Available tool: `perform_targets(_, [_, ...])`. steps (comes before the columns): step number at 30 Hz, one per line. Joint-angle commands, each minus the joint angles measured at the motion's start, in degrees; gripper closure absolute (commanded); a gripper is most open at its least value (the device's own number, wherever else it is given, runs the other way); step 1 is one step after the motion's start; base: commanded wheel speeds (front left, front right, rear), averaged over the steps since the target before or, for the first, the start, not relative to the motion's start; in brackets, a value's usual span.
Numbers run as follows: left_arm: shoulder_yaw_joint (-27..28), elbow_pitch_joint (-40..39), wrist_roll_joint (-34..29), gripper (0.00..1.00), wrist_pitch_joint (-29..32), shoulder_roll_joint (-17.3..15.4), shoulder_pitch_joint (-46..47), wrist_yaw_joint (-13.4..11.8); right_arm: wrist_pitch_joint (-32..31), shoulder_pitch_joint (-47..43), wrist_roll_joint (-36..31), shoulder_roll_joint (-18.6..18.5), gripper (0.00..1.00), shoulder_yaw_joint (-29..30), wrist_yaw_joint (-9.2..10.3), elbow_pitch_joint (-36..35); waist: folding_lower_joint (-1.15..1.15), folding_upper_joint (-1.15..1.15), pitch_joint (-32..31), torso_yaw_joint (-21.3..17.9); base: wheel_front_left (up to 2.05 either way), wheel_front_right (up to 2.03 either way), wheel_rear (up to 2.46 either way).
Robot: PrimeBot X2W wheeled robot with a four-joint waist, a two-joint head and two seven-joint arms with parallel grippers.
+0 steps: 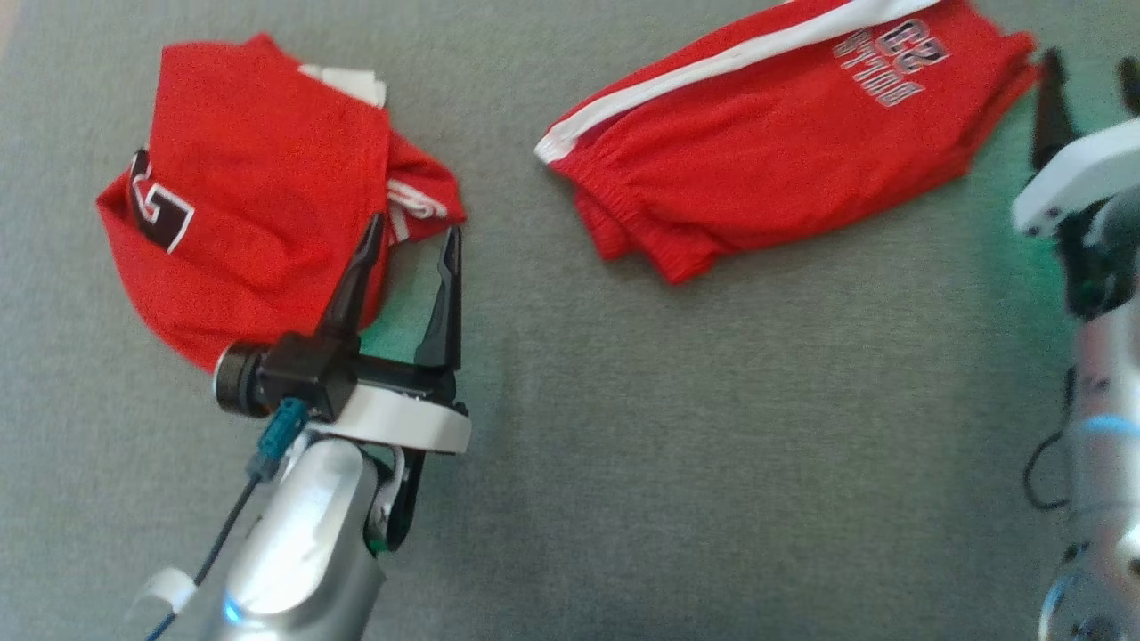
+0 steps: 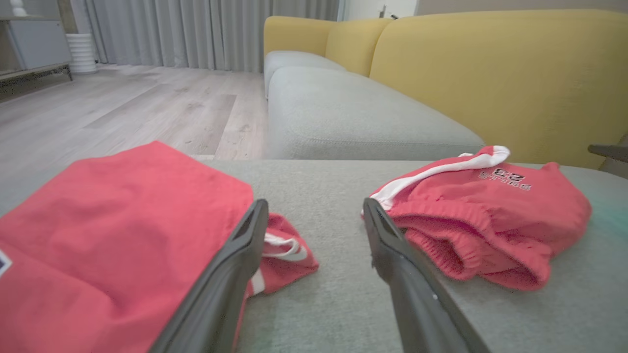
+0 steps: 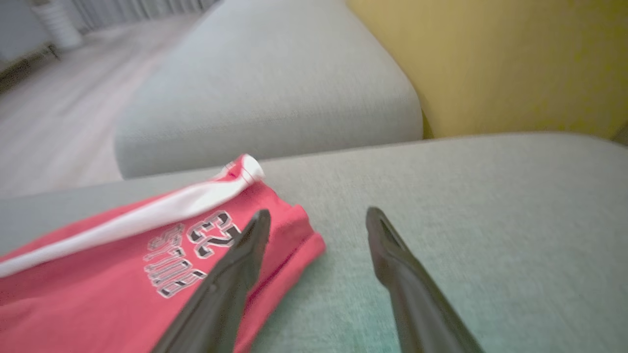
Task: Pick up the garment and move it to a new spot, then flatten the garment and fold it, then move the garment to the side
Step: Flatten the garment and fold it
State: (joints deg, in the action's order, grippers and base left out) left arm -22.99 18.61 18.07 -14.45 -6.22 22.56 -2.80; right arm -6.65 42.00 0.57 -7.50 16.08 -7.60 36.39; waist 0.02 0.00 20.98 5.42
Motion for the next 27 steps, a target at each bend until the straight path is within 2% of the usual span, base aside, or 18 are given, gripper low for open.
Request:
perform_targets(1, [2.6, -1.1, -0.8, 0.0, -0.5, -0.4, 2.2, 0.5, -1.0, 3.4, -1.5, -0.7, 0.0, 0.1, 0.11, 0.6, -0.02, 0.0, 3.1, 2.6, 0.0, 0.0, 0.0])
perform_targets(8, [3.9, -0.5, -2.3, 0.0, -0.5, 1.0, 3.9, 2.1, -3.9, 10.3, -4.6, -3.2, 0.0, 2.3, 0.11, 11.8, -0.02, 0.0, 5.7, 4.9, 0.0, 0.0, 0.0])
perform_targets(12, [4.7, -0.5, -3.0, 0.0, -0.5, 1.5, 4.2, 2.6, -5.1, 11.6, -7.8, -4.8, 0.0, 3.0, 0.11, 17.0, -0.02, 0.0, 6.2, 5.4, 0.0, 0.0, 0.0])
perform_targets(16, [6.3, -0.4, -3.6, 0.0, -0.5, 1.6, 3.8, 2.8, -5.4, 12.9, -9.6, -4.7, 0.0, 2.5, 0.11, 21.1, -0.02, 0.0, 6.3, 4.7, 0.0, 0.0, 0.0])
perform_targets(17, [6.5, -0.3, -3.8, 0.0, -0.5, 1.6, 3.6, 3.0, -5.0, 13.2, -9.7, -4.5, 0.71, 2.4, 0.11, 21.9, -0.02, 0.0, 6.2, 4.4, 0.0, 0.0, 0.0])
perform_targets(18, [6.5, -0.3, -3.8, 0.0, -0.5, 1.6, 3.6, 3.0, -5.0, 13.2, -9.7, -4.5, 0.71, 2.4, 0.11, 21.9, -0.02, 0.0, 6.2, 4.4, 0.0, 0.0, 0.0])
perform_targets(19, [6.7, -0.1, -4.1, 0.0, -0.5, 1.7, 3.5, 3.2, -4.4, 13.5, -9.6, -4.4, 1.0, 2.3, 0.11, 22.5, -0.02, 0.0, 6.0, 4.1, 0.0, 0.0, 0.0])
perform_targets(27, [7.6, 1.0, -5.3, 0.0, -0.5, 2.1, 2.4, 4.1, 2.6, 13.1, -8.8, -6.5, 1.0, 2.2, 0.11, 25.3, -0.02, 0.0, 2.7, 1.4, 0.0, 0.0, 0.0])
